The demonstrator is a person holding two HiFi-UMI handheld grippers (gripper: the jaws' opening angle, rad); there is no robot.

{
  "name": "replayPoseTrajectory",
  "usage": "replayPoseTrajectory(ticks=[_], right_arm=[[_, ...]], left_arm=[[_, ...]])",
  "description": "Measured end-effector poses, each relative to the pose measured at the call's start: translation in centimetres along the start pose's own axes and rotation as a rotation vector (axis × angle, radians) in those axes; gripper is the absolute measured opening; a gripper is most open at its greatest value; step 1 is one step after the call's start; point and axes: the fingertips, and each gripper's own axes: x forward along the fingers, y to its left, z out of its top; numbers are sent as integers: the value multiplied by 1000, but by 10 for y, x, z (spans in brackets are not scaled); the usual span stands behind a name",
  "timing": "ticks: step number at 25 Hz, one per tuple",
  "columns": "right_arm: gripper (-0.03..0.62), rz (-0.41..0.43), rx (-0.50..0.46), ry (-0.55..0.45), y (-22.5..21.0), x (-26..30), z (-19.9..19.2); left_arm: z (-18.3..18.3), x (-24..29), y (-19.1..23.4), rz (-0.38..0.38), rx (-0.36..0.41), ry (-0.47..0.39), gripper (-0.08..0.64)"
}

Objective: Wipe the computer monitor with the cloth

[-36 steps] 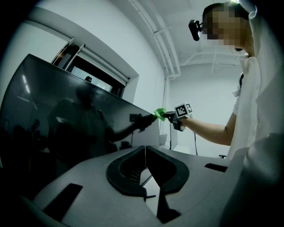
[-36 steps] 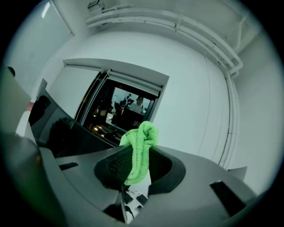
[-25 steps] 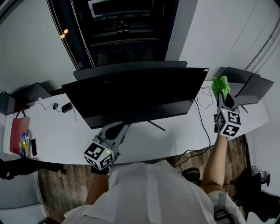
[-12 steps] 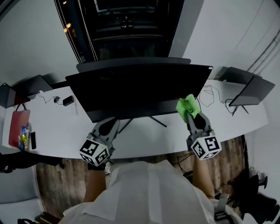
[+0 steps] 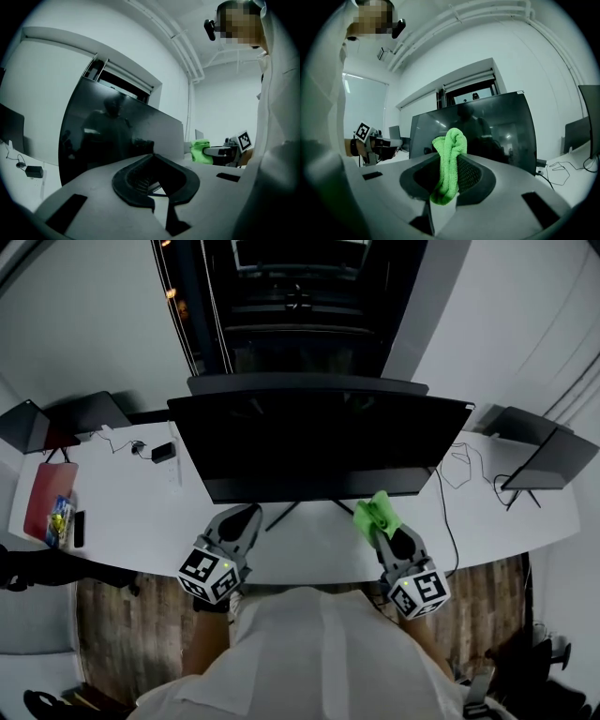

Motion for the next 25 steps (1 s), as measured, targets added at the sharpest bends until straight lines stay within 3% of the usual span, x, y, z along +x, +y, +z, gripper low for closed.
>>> replayPoseTrajectory(ticks=[6, 12, 25], right_arm=[[72, -19, 25, 21, 3, -10, -14], [71, -6, -50, 15, 3, 9, -3], [71, 59, -81, 52, 32, 33, -7]], left_arm=[[0, -6, 5, 0, -2, -16, 21], [3, -8, 9, -17, 3, -28, 21], [4, -18, 26, 15, -22, -45, 21]])
